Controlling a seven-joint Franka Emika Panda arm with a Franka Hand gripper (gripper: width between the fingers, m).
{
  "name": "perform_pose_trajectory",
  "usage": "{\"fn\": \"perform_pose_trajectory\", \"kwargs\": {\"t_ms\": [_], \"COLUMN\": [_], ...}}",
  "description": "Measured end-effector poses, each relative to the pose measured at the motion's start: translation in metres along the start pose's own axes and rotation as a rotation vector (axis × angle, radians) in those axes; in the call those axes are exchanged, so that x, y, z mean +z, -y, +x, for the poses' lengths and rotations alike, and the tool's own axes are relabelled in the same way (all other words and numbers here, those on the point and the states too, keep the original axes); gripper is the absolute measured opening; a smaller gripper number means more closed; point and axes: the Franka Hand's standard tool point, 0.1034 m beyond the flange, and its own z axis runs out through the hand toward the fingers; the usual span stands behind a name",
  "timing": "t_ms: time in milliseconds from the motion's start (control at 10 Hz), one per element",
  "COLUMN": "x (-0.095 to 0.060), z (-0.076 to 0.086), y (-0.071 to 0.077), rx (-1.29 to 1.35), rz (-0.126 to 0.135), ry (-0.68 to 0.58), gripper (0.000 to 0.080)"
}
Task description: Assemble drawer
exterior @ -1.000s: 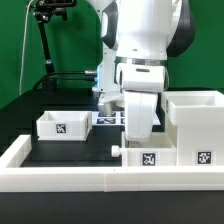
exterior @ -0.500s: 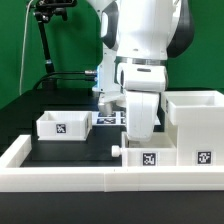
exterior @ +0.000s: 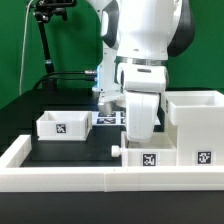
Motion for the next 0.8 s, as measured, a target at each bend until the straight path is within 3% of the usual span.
{"fn": "perform_pose_trajectory", "kwargs": {"t_ms": [800], "x": [0.0004], "z": [0.0011], "y": [0.0006], "rx": [-0.047], "rz": [0.007], "ry": [0.017], "gripper": [0.0044]}}
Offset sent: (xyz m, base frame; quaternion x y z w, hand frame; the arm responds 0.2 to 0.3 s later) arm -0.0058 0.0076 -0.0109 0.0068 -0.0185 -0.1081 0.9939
